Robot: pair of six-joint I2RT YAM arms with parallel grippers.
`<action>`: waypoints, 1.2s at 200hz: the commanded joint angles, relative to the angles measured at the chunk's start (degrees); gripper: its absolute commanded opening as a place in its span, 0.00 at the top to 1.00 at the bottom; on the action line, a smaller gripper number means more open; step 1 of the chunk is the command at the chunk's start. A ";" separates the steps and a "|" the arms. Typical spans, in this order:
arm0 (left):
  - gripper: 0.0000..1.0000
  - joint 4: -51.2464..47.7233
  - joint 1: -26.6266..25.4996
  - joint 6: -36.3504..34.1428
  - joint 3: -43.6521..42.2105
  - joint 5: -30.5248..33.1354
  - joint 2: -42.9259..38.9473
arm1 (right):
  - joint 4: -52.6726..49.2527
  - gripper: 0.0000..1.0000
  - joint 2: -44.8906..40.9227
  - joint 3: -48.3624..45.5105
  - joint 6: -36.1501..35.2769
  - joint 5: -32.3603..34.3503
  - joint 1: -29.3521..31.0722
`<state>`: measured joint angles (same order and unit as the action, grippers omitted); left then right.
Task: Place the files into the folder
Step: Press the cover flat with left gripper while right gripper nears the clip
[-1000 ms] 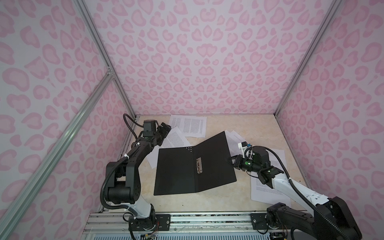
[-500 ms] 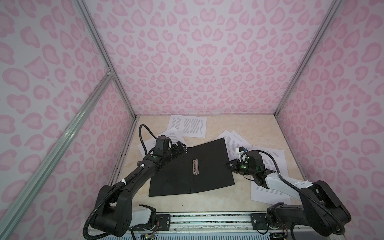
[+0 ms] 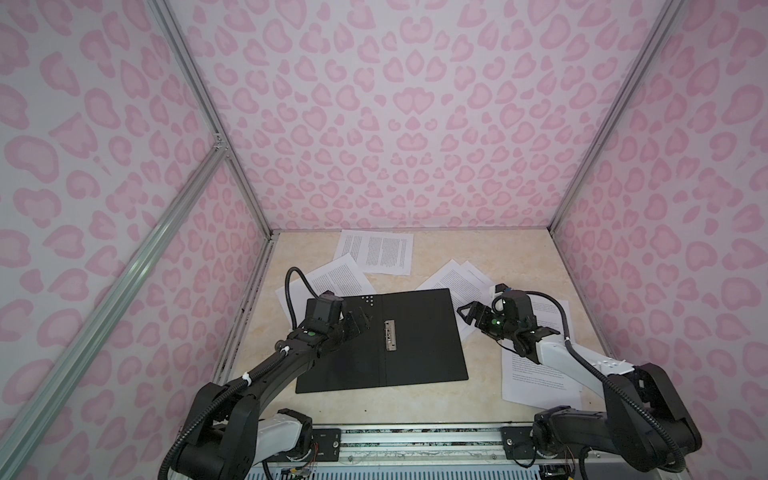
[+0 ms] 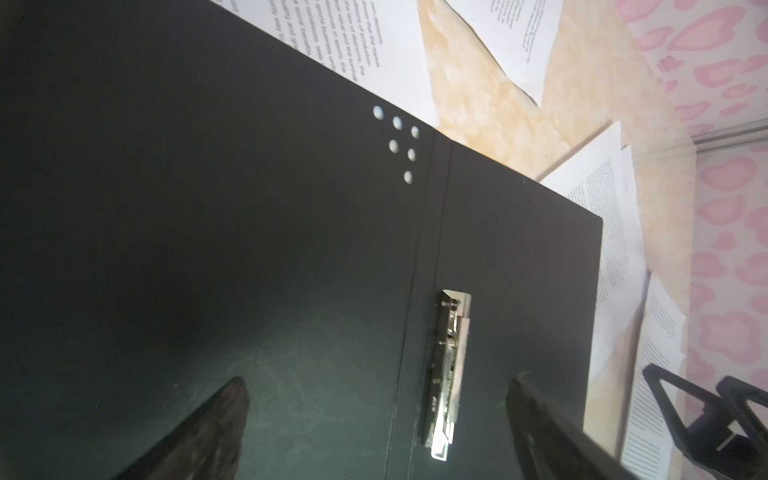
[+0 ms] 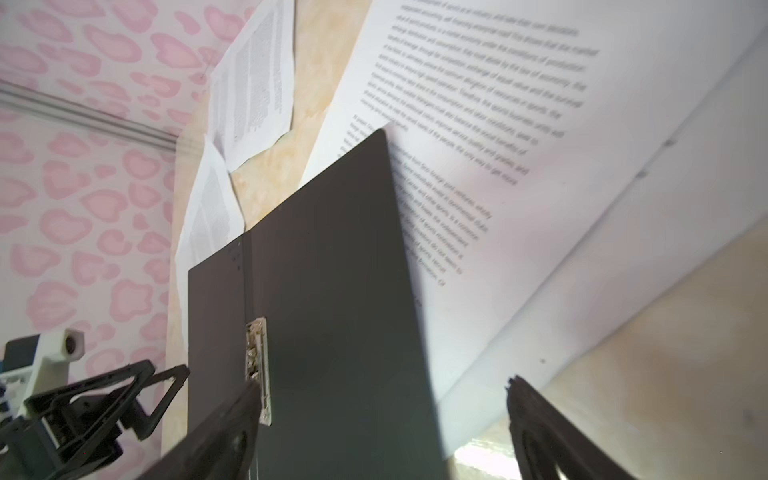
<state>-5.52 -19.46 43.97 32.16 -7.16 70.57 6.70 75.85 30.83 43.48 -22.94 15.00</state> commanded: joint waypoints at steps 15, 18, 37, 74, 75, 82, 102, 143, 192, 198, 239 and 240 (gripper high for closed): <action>0.02 2.08 -0.13 -0.58 0.41 -0.07 3.00 | -5.15 0.03 4.10 3.25 -2.53 5.14 -0.30; 0.02 2.16 -0.14 -0.59 0.51 -0.24 3.26 | -4.81 0.03 4.39 3.41 -2.57 5.16 -0.39; 0.02 3.23 -0.13 0.05 0.20 -1.53 3.85 | -4.37 0.03 7.00 5.02 -3.04 4.55 -0.29; 0.02 2.92 -0.14 0.33 0.36 -1.35 4.23 | -4.44 0.03 12.07 7.63 -3.96 5.86 -0.37; 0.03 2.90 -0.14 0.33 0.36 -1.31 4.19 | -4.52 0.03 12.18 7.73 -3.99 5.96 -0.35; 0.03 2.93 -0.14 0.33 0.27 -0.84 4.22 | -4.98 0.03 13.02 8.37 -4.23 6.51 -0.43; 0.03 2.71 -0.13 0.21 0.35 0.03 4.91 | -6.75 0.03 14.48 9.77 -4.39 8.78 -1.48; 0.03 3.01 -0.14 0.56 0.80 -0.23 7.27 | -11.20 0.03 16.68 13.59 -4.51 14.54 -5.91; 0.03 3.48 -0.14 0.70 0.76 -1.21 7.43 | -13.53 0.04 26.01 24.72 -7.42 10.63 -13.03; 0.03 3.50 -0.14 0.71 0.79 -1.28 7.38 | -13.49 0.04 26.90 25.98 -7.65 9.91 -13.34; 0.03 4.07 -0.15 0.67 0.80 -2.36 7.74 | -13.87 0.07 24.13 30.40 -10.22 10.55 -11.54; 0.03 4.09 -0.10 0.68 0.75 -2.44 7.79 | -13.84 0.07 23.79 30.33 -10.33 10.77 -11.38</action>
<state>-3.09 -19.66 44.47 32.42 -8.69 77.91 -6.02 102.89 60.71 35.73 -12.64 1.89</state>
